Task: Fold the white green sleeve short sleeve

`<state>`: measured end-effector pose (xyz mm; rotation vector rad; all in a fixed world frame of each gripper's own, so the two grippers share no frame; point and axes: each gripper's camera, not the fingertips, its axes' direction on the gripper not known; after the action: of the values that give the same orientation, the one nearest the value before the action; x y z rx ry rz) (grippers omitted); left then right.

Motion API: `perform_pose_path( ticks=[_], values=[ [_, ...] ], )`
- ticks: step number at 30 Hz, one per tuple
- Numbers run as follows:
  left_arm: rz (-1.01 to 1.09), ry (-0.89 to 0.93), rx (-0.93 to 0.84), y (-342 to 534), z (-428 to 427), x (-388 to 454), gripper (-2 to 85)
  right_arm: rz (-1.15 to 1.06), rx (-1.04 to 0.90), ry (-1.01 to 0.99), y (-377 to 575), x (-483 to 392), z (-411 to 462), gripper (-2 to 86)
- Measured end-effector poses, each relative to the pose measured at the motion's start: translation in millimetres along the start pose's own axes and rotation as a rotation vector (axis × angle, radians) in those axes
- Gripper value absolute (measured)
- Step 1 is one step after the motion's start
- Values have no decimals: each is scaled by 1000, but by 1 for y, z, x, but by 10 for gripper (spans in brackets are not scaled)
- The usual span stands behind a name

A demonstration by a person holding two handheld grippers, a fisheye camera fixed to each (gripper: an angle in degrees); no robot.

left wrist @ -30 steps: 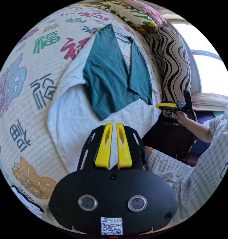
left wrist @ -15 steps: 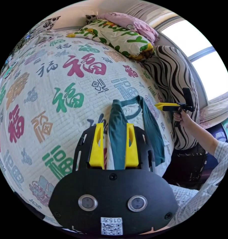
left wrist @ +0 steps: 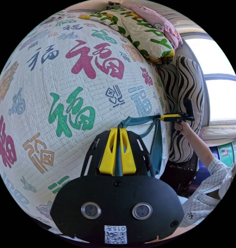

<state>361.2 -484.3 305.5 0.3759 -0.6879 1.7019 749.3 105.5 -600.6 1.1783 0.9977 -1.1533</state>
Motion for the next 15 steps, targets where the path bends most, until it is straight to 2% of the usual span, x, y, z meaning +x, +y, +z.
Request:
perform_pose_path(
  ticks=[5,7,11,15],
  values=[
    [84,-66,-32,-33,-22,22,-5,-44,-43,111,-32,-22,-12,-6],
    [78,-85,15,-43,-39,25,-4,-50,-24,147,-43,-29,-22,-6],
    [71,-94,259,-61,-100,36,0,15,176,181,-64,-42,-67,-6],
    [150,-175,240,-59,-125,55,4,-5,205,223,-71,-71,-80,-6]
  ],
)
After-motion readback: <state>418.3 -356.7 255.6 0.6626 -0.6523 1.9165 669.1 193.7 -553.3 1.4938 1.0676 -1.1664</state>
